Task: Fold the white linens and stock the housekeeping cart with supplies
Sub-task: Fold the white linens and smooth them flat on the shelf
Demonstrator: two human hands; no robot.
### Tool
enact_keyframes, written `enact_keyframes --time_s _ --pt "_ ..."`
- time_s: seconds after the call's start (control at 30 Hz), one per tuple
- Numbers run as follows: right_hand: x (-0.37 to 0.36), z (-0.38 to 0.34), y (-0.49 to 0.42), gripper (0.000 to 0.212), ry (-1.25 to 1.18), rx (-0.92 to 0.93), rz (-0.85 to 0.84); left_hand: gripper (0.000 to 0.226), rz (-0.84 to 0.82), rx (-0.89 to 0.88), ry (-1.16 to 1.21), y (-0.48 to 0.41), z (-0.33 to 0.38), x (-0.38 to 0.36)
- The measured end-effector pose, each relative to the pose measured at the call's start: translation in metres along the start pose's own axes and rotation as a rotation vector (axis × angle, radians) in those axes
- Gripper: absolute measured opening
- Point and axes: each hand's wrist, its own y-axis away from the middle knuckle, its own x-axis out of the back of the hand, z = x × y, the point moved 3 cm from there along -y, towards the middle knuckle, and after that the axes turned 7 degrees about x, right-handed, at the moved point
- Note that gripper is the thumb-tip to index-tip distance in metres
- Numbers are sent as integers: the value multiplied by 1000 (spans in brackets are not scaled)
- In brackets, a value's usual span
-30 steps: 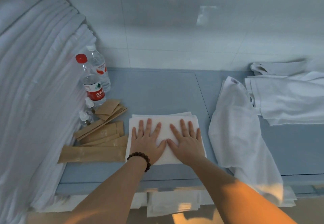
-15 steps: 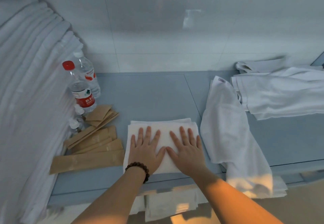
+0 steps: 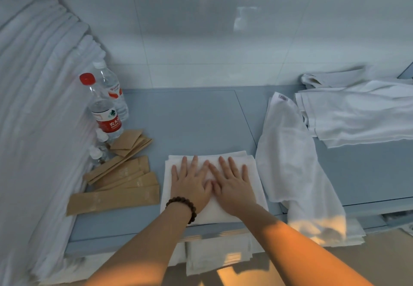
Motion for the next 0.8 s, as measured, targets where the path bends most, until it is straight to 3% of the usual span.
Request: enact_keyframes --time_s 0.2,0.53,0.8 --pt "-1 25 2 59 45 -3 -58 66 -20 6 -30 -4 -18 -16" --pt "9 40 32 58 -51 -67 19 66 -83 30 116 13 -39 -17" --pt "19 40 34 45 -117 -46 2 52 -54 80 104 23 -26 -1"
